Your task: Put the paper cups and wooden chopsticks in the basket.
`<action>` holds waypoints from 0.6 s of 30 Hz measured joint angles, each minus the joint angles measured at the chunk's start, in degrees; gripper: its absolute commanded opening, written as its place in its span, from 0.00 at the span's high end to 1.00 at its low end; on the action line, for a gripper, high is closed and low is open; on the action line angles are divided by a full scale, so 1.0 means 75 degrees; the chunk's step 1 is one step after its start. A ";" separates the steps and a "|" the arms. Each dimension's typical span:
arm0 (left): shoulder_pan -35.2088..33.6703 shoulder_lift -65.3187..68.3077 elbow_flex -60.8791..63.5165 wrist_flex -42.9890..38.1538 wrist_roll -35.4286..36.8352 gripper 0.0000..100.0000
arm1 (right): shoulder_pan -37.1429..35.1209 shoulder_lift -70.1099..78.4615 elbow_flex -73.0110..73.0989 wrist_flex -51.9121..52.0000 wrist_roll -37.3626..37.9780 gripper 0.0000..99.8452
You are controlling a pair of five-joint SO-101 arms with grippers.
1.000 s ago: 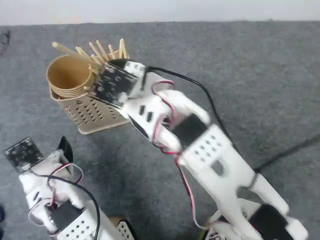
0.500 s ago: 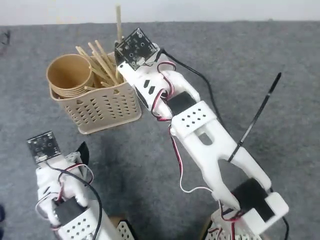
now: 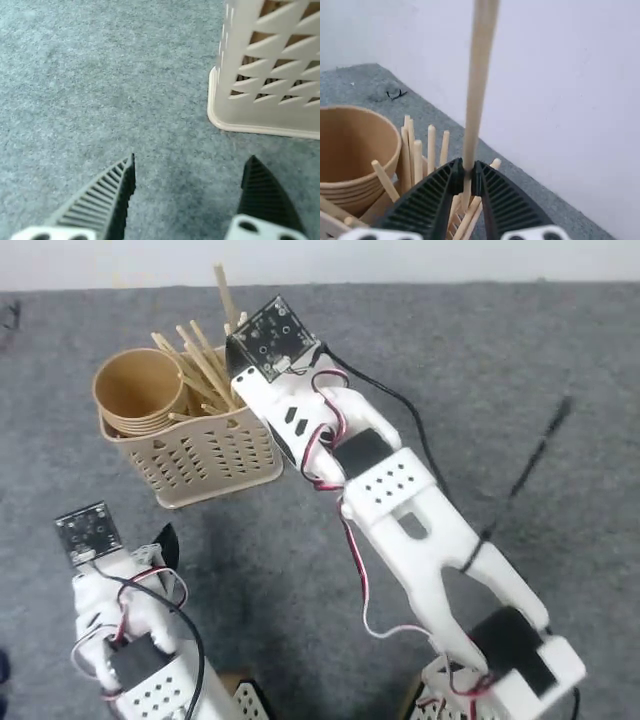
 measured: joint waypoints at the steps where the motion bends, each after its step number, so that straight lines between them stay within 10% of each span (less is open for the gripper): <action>1: 0.0000 0.0000 0.0000 0.0000 0.0000 0.68 | -0.0012 -0.0164 0.0000 0.0105 0.0000 0.99; 18: 0.0000 0.0000 0.0000 0.0000 0.0000 0.68 | -0.0621 -0.0563 0.0000 0.1055 0.0035 0.99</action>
